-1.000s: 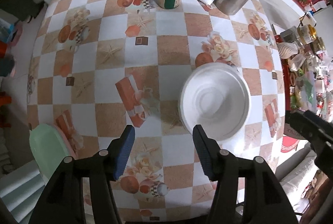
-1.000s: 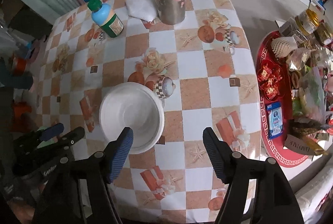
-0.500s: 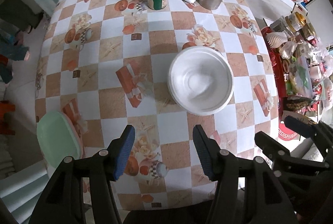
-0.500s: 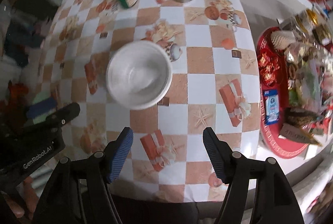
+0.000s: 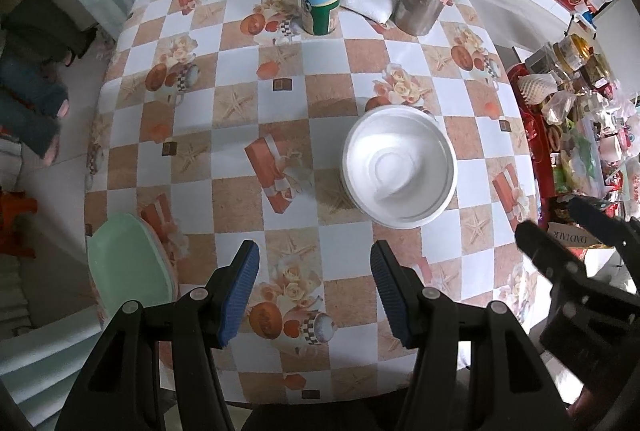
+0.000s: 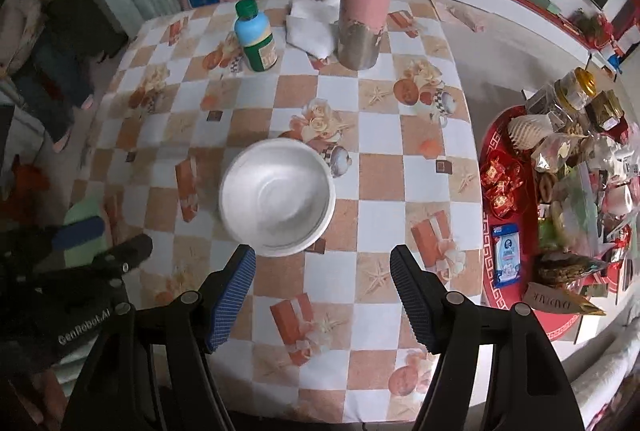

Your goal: Organize plates and bowls

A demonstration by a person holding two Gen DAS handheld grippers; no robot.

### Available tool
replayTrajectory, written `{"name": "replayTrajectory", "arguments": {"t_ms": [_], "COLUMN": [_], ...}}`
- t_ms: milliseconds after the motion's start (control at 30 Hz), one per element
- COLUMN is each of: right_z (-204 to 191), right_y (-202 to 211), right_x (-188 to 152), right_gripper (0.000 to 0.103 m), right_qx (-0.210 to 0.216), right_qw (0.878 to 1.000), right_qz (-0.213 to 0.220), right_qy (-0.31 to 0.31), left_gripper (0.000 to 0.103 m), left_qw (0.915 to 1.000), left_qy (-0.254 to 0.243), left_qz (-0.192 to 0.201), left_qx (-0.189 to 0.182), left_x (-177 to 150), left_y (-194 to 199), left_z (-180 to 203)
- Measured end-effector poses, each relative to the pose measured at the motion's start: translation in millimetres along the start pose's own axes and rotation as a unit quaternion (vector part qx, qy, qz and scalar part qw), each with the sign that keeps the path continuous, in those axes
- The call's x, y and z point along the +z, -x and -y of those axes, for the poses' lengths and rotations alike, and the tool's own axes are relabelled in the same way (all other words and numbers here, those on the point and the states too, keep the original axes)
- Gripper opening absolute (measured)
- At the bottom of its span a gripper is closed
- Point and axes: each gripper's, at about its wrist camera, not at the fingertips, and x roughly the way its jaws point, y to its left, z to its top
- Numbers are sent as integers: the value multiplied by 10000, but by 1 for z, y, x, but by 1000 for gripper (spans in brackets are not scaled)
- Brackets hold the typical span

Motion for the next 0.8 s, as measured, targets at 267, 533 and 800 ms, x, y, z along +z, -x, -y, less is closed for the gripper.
{"name": "replayTrajectory", "arguments": {"t_ms": [267, 533, 800], "right_z": [6, 4, 4], "right_y": [-2, -2, -6], "right_x": [-4, -7, -17], "right_gripper": [71, 71, 71], "right_qx": [34, -69, -14], "right_qw": [9997, 9993, 9988], "right_qz": [-231, -344, -474], "right_qy": [-76, -106, -139], "left_gripper": [62, 64, 65], "left_qw": [10000, 9999, 9999], "left_qy": [-67, -123, -124], "left_qz": [-7, 42, -11], "left_qx": [48, 18, -3], "left_x": [1, -1, -5], "left_y": [0, 2, 0], "left_z": [2, 3, 2]}}
